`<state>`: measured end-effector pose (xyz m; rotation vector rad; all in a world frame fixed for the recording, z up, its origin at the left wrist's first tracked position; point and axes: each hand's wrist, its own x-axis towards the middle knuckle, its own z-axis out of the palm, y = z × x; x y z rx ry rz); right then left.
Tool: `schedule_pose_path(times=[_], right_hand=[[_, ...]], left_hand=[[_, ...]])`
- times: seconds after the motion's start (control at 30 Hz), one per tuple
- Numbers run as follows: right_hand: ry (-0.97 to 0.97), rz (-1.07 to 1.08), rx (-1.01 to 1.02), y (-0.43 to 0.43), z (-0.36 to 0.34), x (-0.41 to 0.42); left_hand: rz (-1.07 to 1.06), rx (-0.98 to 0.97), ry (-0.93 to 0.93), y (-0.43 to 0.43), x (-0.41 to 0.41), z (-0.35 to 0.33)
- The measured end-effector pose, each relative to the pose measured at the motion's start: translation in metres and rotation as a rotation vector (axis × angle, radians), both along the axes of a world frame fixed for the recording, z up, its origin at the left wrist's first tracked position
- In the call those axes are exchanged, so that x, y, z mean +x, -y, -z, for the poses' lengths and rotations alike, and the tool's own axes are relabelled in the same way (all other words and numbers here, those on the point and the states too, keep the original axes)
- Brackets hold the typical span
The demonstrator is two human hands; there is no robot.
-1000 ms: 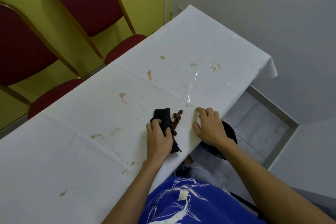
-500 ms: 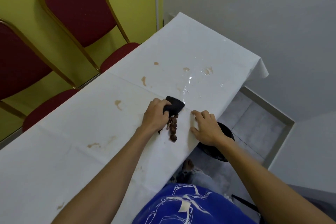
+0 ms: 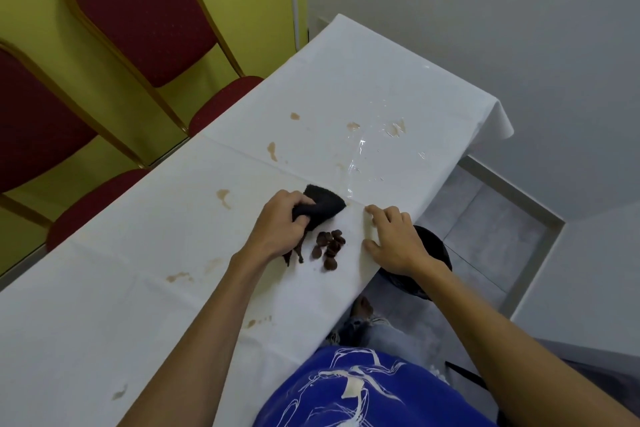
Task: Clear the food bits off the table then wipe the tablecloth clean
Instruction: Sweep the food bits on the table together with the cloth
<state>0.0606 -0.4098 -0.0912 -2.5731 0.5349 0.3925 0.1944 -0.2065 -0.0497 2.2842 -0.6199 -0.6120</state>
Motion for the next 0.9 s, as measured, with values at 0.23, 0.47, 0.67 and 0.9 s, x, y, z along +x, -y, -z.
schedule_pose_path(times=[0.23,0.47,0.67,0.9], right_hand=[[-0.010,0.017,0.013,0.000,0.001,0.002],[0.064,-0.065,-0.136,-0.013,-0.004,-0.002],[0.056,-0.125,-0.183,-0.025,0.003,-0.018],[0.047,-0.194,-0.182,-0.018,0.006,-0.021]], left_hand=[[-0.370,-0.066,0.101,-0.022,-0.017,-0.005],[-0.508,0.148,0.201,-0.034,-0.066,0.027],[-0.557,0.075,0.217,-0.041,-0.074,0.023],[-0.763,0.013,0.380,-0.055,-0.060,-0.007]])
